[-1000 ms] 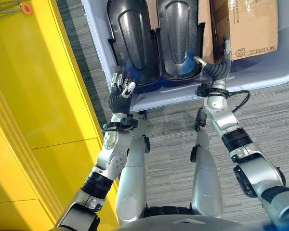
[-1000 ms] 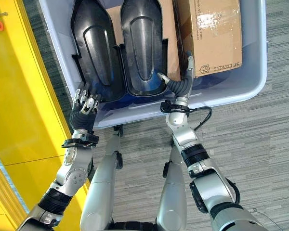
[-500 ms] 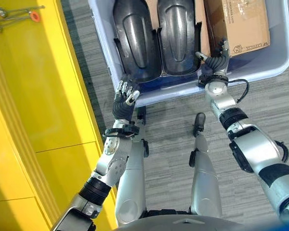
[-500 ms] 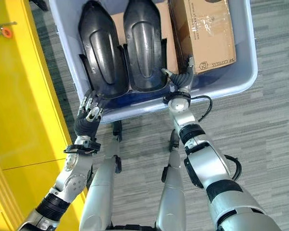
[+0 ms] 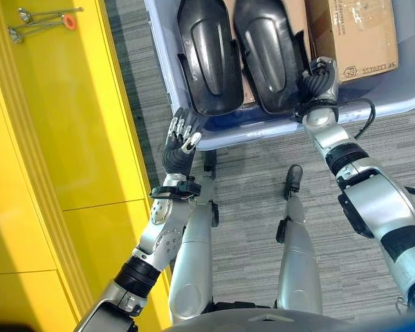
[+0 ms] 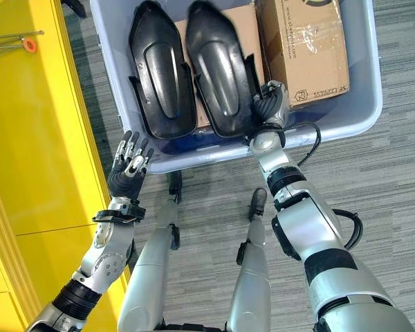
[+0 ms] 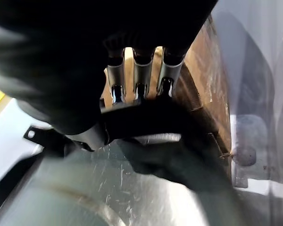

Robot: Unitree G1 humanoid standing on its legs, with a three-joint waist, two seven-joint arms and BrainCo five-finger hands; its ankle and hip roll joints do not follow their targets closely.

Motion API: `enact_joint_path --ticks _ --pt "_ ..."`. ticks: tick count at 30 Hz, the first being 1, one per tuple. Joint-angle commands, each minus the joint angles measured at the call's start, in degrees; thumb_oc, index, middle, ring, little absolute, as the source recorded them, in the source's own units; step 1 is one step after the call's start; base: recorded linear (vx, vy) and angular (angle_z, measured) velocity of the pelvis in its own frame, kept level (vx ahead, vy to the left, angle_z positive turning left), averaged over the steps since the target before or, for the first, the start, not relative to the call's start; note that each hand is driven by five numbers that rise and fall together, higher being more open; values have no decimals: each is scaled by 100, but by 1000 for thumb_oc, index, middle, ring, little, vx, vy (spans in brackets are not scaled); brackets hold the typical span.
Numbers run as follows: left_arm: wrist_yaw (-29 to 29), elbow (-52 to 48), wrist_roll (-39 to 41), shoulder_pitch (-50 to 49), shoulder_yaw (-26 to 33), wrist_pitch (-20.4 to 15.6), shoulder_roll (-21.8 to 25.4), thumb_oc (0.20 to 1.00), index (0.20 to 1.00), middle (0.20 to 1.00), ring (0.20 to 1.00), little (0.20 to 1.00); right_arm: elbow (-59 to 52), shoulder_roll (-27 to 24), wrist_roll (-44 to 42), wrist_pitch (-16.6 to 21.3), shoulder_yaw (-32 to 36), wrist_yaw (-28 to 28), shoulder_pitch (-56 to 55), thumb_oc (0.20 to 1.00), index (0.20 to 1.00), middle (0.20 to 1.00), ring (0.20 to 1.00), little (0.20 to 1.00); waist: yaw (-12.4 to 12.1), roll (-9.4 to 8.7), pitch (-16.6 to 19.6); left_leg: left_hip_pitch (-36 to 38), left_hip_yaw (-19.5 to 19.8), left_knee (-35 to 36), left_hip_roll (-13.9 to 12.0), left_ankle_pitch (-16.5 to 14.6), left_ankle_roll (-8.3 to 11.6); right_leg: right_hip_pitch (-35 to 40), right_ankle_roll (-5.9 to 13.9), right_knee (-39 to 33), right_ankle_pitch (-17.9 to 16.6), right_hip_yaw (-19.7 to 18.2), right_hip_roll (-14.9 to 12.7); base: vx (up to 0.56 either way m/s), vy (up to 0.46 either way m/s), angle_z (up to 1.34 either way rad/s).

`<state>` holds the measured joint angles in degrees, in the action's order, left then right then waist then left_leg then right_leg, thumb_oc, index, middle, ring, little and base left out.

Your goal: Move parts from the plastic box to the shelf.

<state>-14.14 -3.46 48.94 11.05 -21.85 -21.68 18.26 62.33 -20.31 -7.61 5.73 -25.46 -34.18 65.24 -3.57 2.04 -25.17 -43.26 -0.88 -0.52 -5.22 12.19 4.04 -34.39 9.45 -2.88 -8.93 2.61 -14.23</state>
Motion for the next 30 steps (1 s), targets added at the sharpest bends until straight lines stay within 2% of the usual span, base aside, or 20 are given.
enact_joint_path --ticks 1,9,19,26,27,30 --pt "-3 -668 -50 300 42 -297 111 1000 1000 1000 1000 1000 -163 -112 201 65 64 -219 -102 200 200 200 200 200 -164 133 -463 313 -181 -266 -176 -542 117 76 181 711 325 54 -422 0 0 0" --pt "-84 -675 -134 343 138 -329 100 1000 1000 1000 1000 1000 -1094 -96 318 156 348 -459 -417 200 200 200 200 200 -73 70 -463 325 -177 -287 -192 -555 127 92 176 722 346 50 -416 -2 -3 8" --pt "-111 -649 -129 386 125 -318 104 1000 1000 1000 1000 1000 -1639 -127 312 210 544 -531 -582 200 200 200 200 200 -23 38 -463 357 -170 -317 -185 -571 123 120 171 749 351 35 -423 -2 -1 3" --pt "-148 -563 -166 380 253 -242 45 1000 1000 1000 1000 1000 -3453 25 36 622 915 -418 -1508 200 200 200 200 200 144 -104 -463 533 -171 -315 -201 -548 135 277 165 759 336 20 -402 0 0 0" --pt "-149 -563 -166 382 254 -242 46 1000 1000 1000 1000 1000 -3455 24 36 620 916 -418 -1507 200 200 200 200 200 142 -104 -463 530 -172 -314 -202 -545 135 274 164 758 333 19 -401 0 0 0" --pt "-133 -528 -163 320 323 -197 69 1000 1000 1000 1000 1000 -4341 172 -156 871 1071 -240 -2129 200 200 200 200 200 218 -186 -463 786 -160 -319 -237 -572 159 543 168 748 356 33 -387 -6 -12 -1"
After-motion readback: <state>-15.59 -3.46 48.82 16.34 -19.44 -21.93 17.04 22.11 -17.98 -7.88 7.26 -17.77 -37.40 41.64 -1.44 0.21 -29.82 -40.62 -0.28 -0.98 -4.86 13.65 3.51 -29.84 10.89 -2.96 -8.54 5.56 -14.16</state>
